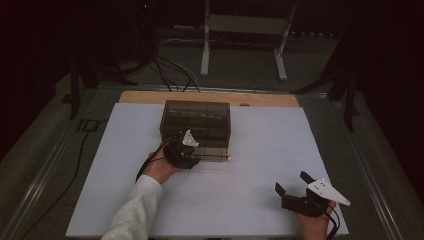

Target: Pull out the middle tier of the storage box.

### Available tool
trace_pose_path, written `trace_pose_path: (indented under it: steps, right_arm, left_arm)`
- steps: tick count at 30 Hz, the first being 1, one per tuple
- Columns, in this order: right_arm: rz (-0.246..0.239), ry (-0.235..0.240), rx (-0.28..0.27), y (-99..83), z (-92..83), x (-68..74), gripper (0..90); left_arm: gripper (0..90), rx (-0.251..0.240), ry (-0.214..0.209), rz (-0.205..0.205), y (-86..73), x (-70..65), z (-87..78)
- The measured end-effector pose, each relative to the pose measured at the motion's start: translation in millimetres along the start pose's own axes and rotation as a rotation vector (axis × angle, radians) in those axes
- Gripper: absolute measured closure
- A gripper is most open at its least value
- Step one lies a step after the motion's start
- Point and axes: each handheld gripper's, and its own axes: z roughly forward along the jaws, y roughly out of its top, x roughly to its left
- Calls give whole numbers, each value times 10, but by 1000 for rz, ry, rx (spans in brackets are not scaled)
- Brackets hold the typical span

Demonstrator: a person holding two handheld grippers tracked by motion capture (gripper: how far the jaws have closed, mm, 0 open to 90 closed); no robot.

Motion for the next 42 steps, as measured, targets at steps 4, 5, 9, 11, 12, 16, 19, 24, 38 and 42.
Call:
trace_pose_path:
  steps: [4,5,9,11,12,16,19,24,38,42]
  right_arm:
    - [0,0,0,0,0,-1,0]
    - [0,0,0,-1,0,0,0]
    - [0,0,-1,0,1,0,0]
    - [1,0,-1,0,-1,-1,0]
    - [0,0,-1,0,-1,-2,1]
    - [0,0,-1,0,0,-1,0]
    - [0,0,-2,1,-1,2,0]
    - [0,-1,0,0,0,0,0]
    - [-4,0,0,1,4,6,0]
    - [2,-1,-3,1,-4,-1,0]
  left_arm:
    - [578,-2,-2,0,-1,-14,-2]
    - [578,1,-2,5,-1,-25,-2]
    - [582,-1,-4,0,-21,-40,3]
    - [583,3,-3,3,-30,-46,6]
    - [583,4,-1,4,-36,-49,9]
    - [584,11,-3,4,-57,-60,21]
    - [586,13,-6,2,-75,-62,35]
    - [584,5,-14,-7,-81,-55,27]
    - [607,-9,-5,-7,-39,-97,73]
    - [607,-5,-12,-7,-46,-84,59]
